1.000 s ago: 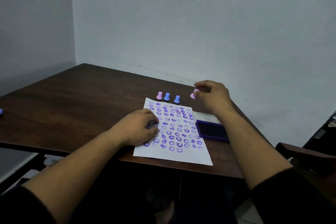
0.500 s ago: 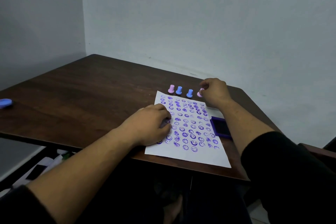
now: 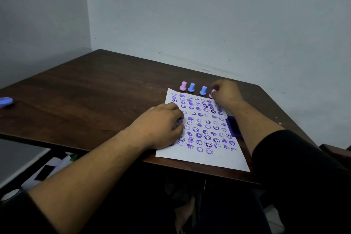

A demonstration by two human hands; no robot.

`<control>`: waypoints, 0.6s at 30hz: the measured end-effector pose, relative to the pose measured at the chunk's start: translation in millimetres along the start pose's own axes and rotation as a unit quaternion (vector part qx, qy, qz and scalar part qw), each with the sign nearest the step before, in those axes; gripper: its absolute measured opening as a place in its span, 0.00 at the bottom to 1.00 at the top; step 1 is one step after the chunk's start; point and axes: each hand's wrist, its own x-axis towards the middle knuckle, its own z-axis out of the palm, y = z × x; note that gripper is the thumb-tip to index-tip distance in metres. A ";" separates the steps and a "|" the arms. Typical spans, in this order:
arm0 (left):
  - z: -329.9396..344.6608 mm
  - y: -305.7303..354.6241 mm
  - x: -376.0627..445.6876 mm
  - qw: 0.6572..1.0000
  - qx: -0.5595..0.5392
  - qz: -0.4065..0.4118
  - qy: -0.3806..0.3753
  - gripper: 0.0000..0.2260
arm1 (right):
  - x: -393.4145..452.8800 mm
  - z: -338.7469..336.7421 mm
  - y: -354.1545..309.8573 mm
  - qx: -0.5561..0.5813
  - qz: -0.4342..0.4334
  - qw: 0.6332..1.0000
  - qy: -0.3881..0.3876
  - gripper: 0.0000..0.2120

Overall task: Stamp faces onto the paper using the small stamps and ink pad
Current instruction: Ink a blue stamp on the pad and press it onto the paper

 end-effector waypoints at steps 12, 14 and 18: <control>0.5 -0.1 -0.5 1.000 0.001 -0.002 0.003 0.18 | 11.7 2.0 -25.0 -0.074 -0.060 0.995 -0.016 0.15; 0.4 -0.3 -0.5 1.000 -0.001 -0.003 0.002 0.18 | 13.7 4.8 -26.7 -0.107 -0.070 0.992 -0.016 0.12; -0.4 -0.4 -0.1 1.000 -0.007 -0.003 0.000 0.18 | 10.1 7.1 -30.6 -0.145 -0.078 0.986 -0.011 0.10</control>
